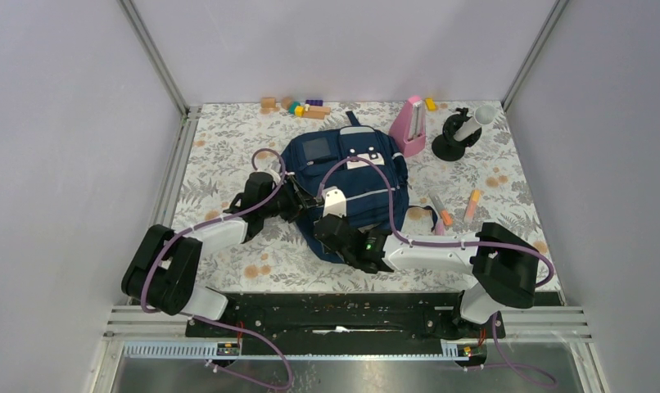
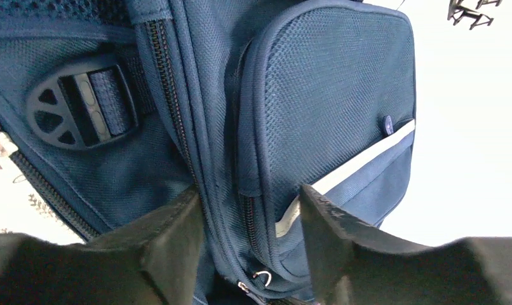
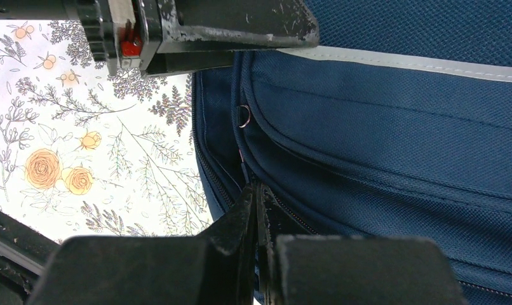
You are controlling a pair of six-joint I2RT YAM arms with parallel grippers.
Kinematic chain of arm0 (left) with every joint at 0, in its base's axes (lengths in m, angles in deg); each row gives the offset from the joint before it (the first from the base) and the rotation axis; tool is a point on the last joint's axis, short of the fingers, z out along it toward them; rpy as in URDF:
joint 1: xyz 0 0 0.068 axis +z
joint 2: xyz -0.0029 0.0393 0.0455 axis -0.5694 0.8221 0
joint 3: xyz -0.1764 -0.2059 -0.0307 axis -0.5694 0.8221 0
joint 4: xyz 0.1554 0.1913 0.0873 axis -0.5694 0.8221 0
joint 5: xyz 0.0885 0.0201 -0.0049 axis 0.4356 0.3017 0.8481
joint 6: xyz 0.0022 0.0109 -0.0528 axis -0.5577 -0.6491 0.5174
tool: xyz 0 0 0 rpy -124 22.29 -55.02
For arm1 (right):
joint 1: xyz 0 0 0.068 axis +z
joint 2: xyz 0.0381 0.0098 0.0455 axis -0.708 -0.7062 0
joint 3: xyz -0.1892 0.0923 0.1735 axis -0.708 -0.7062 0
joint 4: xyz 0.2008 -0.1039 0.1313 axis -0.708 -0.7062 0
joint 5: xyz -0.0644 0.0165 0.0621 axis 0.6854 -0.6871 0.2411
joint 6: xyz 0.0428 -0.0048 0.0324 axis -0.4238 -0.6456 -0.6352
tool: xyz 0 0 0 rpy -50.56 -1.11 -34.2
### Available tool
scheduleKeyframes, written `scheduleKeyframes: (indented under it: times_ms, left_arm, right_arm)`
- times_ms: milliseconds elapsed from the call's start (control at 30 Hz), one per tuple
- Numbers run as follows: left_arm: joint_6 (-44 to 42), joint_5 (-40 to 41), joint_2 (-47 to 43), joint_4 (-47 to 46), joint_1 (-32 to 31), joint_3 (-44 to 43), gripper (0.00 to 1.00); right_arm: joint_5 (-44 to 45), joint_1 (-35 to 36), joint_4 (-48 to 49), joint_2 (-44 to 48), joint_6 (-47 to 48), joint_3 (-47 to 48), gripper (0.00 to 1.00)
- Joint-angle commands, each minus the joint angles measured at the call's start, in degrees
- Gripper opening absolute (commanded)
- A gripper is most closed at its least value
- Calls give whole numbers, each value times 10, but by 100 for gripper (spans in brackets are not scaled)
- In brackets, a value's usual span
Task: Pack the student bag
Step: Zip the student bag at the center of the board.
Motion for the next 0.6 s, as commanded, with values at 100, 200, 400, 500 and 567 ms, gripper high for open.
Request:
scheduleKeyframes:
  times_ms: [100, 200, 400, 500, 567]
  left_arm:
    - [34, -14, -5, -68, -13, 0, 25]
    - [37, -10, -30, -56, -14, -5, 14]
    - [31, -5, -82, -3, -15, -27, 1]
    - [34, -4, -100, 10, -16, -29, 0]
    - [38, -4, -107, 13, -16, -31, 0]
  right_arm:
    - [54, -15, 43, 26, 19, -13, 0]
    - [65, -14, 46, 26, 30, -16, 5]
    - [88, -14, 50, 41, 46, -25, 26]
    - [94, -12, 57, 59, 55, -31, 35]
    - [105, -5, 69, 71, 68, -37, 38]
